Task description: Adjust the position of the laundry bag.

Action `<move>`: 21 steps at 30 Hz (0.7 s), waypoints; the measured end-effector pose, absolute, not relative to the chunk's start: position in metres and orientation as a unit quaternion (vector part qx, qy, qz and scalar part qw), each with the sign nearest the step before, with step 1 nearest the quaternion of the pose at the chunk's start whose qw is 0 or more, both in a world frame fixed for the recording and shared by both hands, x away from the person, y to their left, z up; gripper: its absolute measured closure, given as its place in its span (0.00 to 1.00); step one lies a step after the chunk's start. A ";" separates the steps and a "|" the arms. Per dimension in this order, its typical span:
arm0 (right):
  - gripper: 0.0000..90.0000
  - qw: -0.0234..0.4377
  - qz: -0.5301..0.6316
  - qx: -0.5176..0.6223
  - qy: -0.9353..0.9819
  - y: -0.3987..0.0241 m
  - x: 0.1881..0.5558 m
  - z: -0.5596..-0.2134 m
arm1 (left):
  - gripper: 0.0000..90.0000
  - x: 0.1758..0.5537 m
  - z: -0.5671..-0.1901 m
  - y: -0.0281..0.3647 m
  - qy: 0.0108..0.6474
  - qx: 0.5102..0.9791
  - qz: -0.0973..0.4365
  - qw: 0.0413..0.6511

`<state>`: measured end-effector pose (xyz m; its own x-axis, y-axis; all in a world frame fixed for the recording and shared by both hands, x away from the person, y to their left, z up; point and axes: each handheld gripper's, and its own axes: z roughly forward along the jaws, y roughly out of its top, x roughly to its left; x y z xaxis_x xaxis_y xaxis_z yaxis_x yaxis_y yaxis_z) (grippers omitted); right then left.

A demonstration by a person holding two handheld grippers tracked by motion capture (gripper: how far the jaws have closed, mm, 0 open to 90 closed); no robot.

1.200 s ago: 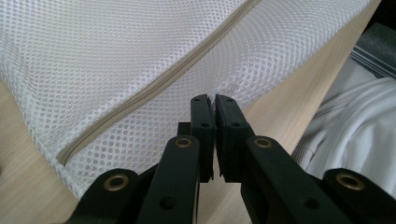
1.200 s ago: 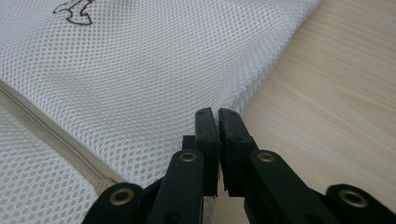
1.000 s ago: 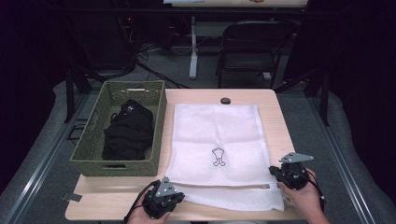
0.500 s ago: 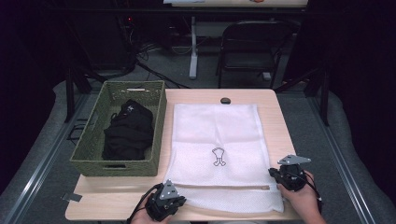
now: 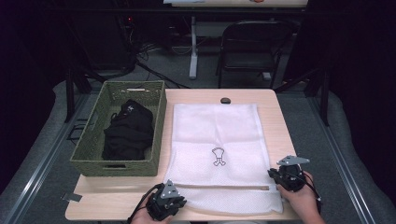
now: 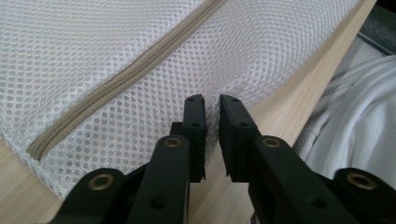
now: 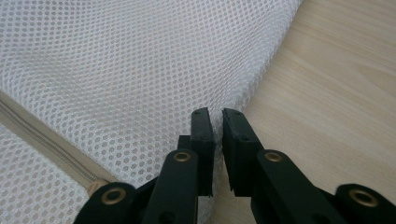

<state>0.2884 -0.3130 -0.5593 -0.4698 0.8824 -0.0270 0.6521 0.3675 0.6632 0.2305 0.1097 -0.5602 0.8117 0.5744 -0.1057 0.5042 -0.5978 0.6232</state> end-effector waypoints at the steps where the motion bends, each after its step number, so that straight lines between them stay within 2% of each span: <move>1: 0.87 0.191 0.300 0.479 0.802 -0.313 0.288 -0.559 | 0.84 0.230 -0.560 0.110 0.304 0.891 0.051 0.335; 5: 0.74 0.188 0.312 0.481 0.798 -0.313 0.288 -0.559 | 0.66 0.231 -0.561 0.111 0.307 0.883 0.040 0.353; 8: 0.66 0.195 0.313 0.475 0.799 -0.312 0.287 -0.559 | 0.59 0.232 -0.560 0.112 0.306 0.880 0.035 0.362; 17: 0.55 0.202 0.318 0.472 0.797 -0.311 0.285 -0.559 | 0.55 0.234 -0.555 0.116 0.315 0.870 0.046 0.377; 21: 0.53 0.205 0.319 0.469 0.798 -0.310 0.284 -0.558 | 0.54 0.236 -0.553 0.119 0.317 0.868 0.054 0.378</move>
<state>0.2839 -0.3102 -0.5579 -0.4768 0.8786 -0.0278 0.6169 0.3570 0.7014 0.2357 0.1190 -0.5534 0.7932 0.5913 -0.1455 0.5094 -0.5135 0.6906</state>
